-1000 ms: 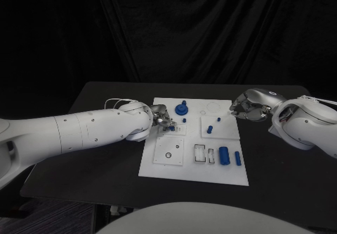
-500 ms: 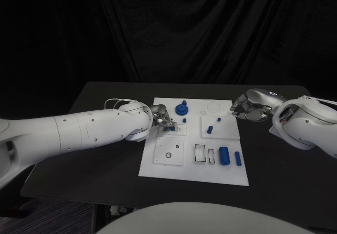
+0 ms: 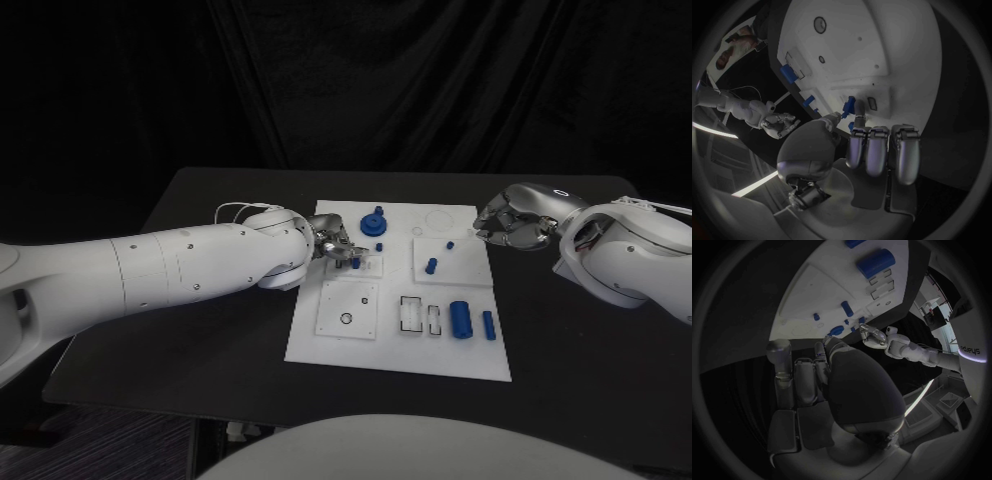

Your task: Assemble the parts on the task board

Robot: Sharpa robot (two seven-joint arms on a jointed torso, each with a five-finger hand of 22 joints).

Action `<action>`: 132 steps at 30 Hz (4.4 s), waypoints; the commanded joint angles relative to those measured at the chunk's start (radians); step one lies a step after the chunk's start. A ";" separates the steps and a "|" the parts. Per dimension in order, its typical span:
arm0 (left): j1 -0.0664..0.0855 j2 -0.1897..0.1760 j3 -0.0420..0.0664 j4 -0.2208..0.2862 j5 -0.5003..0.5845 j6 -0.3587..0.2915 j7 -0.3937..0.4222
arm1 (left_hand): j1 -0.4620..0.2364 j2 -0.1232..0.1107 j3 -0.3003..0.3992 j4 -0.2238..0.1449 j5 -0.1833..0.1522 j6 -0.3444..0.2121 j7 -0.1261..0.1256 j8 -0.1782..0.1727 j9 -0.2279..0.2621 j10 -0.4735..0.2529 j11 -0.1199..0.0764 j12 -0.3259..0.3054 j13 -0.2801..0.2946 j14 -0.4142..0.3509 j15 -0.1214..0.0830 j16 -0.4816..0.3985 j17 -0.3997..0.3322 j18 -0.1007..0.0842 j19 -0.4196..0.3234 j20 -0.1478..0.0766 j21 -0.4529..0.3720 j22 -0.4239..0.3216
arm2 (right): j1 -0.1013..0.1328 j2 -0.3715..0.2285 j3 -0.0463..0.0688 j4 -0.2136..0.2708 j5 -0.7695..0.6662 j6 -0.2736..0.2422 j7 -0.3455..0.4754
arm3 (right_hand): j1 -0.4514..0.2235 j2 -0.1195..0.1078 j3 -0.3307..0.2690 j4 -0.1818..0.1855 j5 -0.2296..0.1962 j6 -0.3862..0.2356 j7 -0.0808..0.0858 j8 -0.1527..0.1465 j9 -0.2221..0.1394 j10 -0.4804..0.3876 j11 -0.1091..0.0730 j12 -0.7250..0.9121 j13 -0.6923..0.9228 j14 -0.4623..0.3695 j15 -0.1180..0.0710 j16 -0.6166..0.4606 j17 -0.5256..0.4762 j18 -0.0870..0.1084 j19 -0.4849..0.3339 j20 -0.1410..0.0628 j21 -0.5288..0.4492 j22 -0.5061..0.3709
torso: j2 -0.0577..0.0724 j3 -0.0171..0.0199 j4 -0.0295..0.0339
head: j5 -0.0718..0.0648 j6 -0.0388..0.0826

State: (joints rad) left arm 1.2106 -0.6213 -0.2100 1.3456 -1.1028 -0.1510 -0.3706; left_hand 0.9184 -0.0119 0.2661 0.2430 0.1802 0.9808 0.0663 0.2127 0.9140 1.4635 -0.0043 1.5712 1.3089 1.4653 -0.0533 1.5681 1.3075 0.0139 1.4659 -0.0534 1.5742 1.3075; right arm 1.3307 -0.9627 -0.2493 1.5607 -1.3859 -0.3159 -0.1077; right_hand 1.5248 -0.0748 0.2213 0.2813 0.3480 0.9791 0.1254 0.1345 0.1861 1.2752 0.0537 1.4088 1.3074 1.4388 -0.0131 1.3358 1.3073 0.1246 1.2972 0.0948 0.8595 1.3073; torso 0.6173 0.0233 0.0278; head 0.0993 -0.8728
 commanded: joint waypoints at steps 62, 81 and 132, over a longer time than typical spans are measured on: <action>0.175 0.086 -0.001 -0.136 -0.001 0.368 0.049 | 0.155 0.074 -0.148 0.048 -0.002 0.017 -0.030 0.121 0.309 0.107 -0.020 0.000 0.262 0.106 -0.011 0.003 0.263 -0.014 0.105 -0.013 -0.003 0.263 | -0.003 0.012 0.001 -0.008 0.010 -0.004 -0.032 | 0.000 0.011 0.016 -0.004 0.015 0.011 0.002 -0.006 0.002 -0.005 -0.003 -0.004 0.012 -0.003 -0.001 -0.004 0.014 0.008 -0.005 -0.001 -0.006 0.087 | -0.012 0.0150 -0.0044 | 0.006 0.000; 0.170 0.203 -0.001 -0.250 -0.001 0.556 -0.143 | 0.148 0.067 -0.201 0.032 -0.020 0.068 -0.028 0.018 0.204 0.107 -0.019 0.000 0.262 0.106 -0.011 0.003 0.263 -0.014 0.105 -0.013 -0.003 0.263 | -0.002 0.005 0.001 0.004 0.014 -0.004 -0.034 | 0.001 0.012 0.018 -0.005 0.017 0.011 0.002 -0.006 0.002 -0.004 -0.003 -0.004 0.012 -0.003 -0.001 -0.004 0.014 0.008 -0.004 -0.001 -0.005 0.088 | -0.010 0.0147 -0.0045 | 0.005 0.000; 0.116 0.215 -0.001 -0.254 -0.001 0.538 -0.133 | 0.193 0.079 -0.192 -0.001 0.081 0.091 -0.025 -0.048 0.138 0.107 -0.017 0.000 0.262 0.106 -0.010 0.003 0.263 -0.014 0.105 -0.011 -0.003 0.263 | -0.003 0.011 0.001 0.002 0.012 -0.003 -0.035 | 0.004 0.013 0.023 -0.007 0.022 0.010 0.002 -0.008 0.001 -0.009 -0.003 -0.006 0.007 -0.004 -0.002 -0.006 0.010 0.009 -0.006 -0.001 -0.013 0.086 | -0.004 0.0101 -0.0110 | 0.019 0.000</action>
State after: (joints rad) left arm 1.3279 -0.4064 -0.2113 1.0887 -1.1032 0.3822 -0.5045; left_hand 1.1073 0.0605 0.0709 0.2453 0.2561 1.0668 0.0411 0.1701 1.0523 1.4670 -0.0227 1.5712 1.3089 1.4651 -0.0678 1.5681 1.3074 0.0139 1.4656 -0.0679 1.5742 1.3074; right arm 1.3301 -0.9518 -0.2491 1.5627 -1.3709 -0.3077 -0.1268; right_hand 1.5290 -0.0707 0.2377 0.2757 0.3635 0.9827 0.1290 0.1307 0.1866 1.2717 0.0500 1.4092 1.3076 1.4388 -0.0131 1.3322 1.3073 0.1246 1.2972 0.0948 0.8502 1.3074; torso 0.6128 0.0341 0.0172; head 0.1185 -0.8728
